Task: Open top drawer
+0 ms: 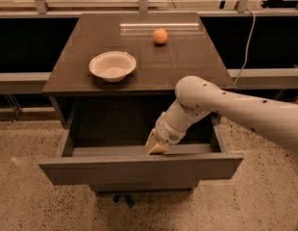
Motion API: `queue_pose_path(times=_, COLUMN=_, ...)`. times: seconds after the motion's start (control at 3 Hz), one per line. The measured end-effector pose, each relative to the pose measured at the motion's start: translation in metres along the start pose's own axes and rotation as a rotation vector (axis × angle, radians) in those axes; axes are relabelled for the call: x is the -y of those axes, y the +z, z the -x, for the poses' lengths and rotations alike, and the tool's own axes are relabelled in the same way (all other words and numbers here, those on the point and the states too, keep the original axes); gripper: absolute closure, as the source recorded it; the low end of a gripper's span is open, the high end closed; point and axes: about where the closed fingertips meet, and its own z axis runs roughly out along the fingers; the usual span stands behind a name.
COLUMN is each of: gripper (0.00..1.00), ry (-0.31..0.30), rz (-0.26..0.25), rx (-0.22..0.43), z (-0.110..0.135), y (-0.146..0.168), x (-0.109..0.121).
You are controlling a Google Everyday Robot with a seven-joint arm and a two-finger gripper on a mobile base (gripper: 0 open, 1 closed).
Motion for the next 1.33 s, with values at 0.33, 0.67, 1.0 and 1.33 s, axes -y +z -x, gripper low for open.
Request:
queue_pose_path(times=0.33, gripper=1.0, ry=0.006, rz=0.031, rx=0.038, z=0.013, y=0.011, x=-0.02)
queue_pose_path(times=0.67, gripper=1.0, ry=0.001, rz=0.034, rx=0.044, z=0.017, y=0.009, x=-0.025)
queue_pose_path(times=1.0, gripper=1.0, ry=-0.029, rz=0.058, rx=0.076, z=0.043, y=-0.006, x=-0.056)
queue_pose_path(times=1.33, gripper=1.0, ry=-0.047, rz=0.08, rx=0.088, z=0.058, y=-0.015, x=-0.075)
